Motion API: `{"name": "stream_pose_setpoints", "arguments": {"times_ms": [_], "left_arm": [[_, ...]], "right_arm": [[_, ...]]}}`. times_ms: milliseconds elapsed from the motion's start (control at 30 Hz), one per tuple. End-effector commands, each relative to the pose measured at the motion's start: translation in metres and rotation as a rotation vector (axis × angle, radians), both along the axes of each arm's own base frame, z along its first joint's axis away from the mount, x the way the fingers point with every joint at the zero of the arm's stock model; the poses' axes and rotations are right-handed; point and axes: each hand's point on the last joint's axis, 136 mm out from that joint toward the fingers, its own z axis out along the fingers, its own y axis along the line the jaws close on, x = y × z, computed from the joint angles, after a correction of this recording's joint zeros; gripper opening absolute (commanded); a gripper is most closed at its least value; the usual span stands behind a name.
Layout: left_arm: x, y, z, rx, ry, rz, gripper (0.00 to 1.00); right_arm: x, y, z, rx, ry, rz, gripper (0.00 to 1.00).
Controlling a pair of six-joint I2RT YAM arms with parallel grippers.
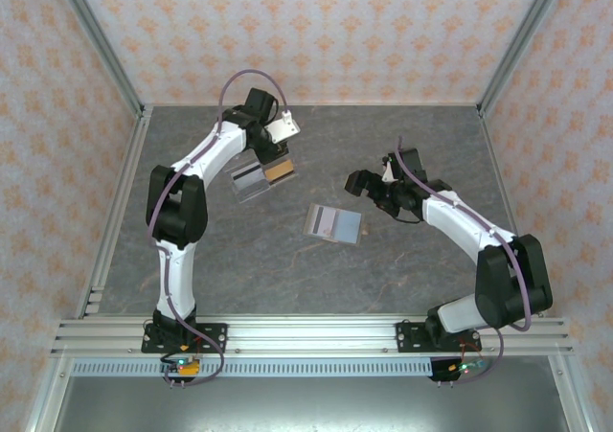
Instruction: Take the credit cards out of the card holder
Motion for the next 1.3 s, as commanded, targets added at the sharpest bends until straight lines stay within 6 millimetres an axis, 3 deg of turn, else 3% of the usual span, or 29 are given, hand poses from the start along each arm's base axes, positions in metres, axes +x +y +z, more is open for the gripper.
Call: {"name": "stream_pose_setpoints", "arguments": {"times_ms": [0,133,333,500,733,867,967,1167,1267], "left_arm": [[0.015,0.009,0.006,0.035,-0.043,0.019,0.01],[0.018,0.009,0.008,0.033,-0.051,0.021,0.08],[0.019,0.01,0.012,0.026,-0.065,0.047,0.27],[0.018,0.006,0.036,-0.027,-0.11,0.066,0.35],[0.011,0.005,0.084,-0.161,-0.19,0.178,0.4],[-0.003,0.005,0.107,-0.282,-0.223,0.309,0.45],[-0.015,0.008,0.11,-0.371,-0.226,0.455,0.48],[-0.051,0.022,0.098,-0.435,-0.21,0.756,0.67],[-0.07,0.013,0.087,-0.486,-0.167,0.814,0.71]], "right_arm": [[0.01,0.004,0.017,0.025,-0.042,-0.001,0.99],[0.01,0.006,0.017,0.033,-0.039,0.004,0.99],[0.01,0.007,0.019,0.043,-0.04,0.007,0.99],[0.01,0.005,0.018,0.034,-0.037,-0.002,0.99],[0.008,0.002,0.011,0.017,-0.022,-0.023,1.0],[0.002,0.007,0.002,-0.048,-0.011,-0.019,0.98],[-0.004,0.018,-0.009,-0.11,0.01,-0.001,0.93],[-0.016,0.053,-0.039,-0.208,0.07,0.064,0.78],[-0.02,0.067,-0.053,-0.25,0.096,0.091,0.71]]}}
